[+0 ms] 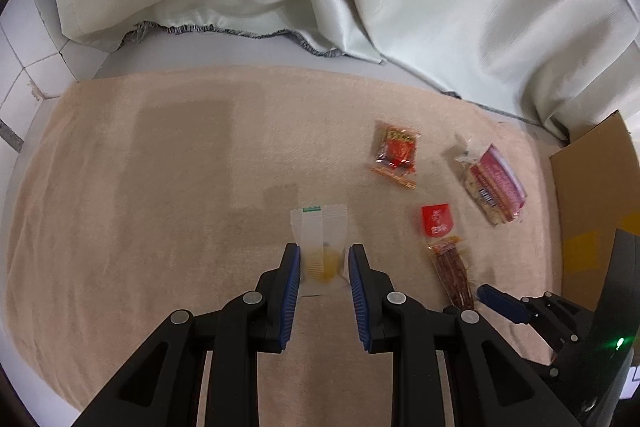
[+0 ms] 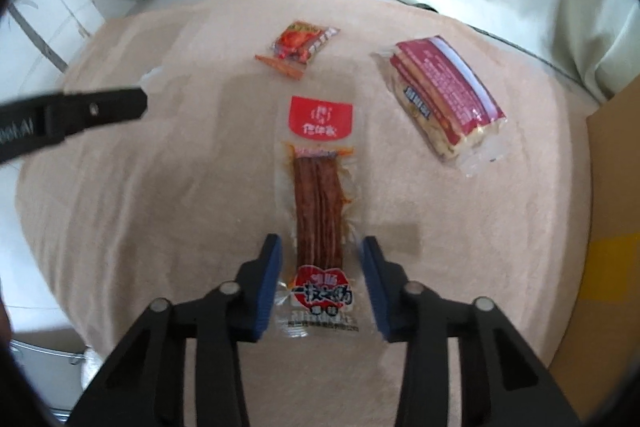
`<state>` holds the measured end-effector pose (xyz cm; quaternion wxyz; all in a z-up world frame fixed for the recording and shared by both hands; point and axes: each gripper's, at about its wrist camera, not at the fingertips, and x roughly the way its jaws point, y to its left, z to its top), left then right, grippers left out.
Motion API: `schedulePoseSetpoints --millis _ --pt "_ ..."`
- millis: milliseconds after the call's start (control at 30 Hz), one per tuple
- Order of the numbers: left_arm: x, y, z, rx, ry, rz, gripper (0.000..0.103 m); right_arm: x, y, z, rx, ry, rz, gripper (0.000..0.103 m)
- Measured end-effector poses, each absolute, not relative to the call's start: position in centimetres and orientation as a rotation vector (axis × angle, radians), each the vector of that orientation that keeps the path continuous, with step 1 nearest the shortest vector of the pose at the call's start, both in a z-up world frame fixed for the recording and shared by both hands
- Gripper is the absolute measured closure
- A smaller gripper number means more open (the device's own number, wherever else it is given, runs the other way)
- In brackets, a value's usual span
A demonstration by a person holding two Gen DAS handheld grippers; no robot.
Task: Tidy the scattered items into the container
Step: 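Grasp a clear packet with left tool while right tool grasps red-labelled spicy strip packet, then lift the clear packet and spicy strip packet and carry them over the box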
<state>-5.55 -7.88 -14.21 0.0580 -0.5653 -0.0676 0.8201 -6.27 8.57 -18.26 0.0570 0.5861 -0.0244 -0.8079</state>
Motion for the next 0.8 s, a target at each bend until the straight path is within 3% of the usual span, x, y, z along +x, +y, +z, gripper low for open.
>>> schedulePoseSetpoints --millis 267,800 --pt "-4.8 -7.5 -11.0 -1.637 -0.204 2.522 0.077 -5.4 10.6 -12.8 1.609 -0.165 -2.537 0.062" --pt "-4.7 -5.9 -1.6 -1.397 -0.181 2.658 0.077 -4.7 13.2 -1.4 1.249 -0.163 -2.749 0.062"
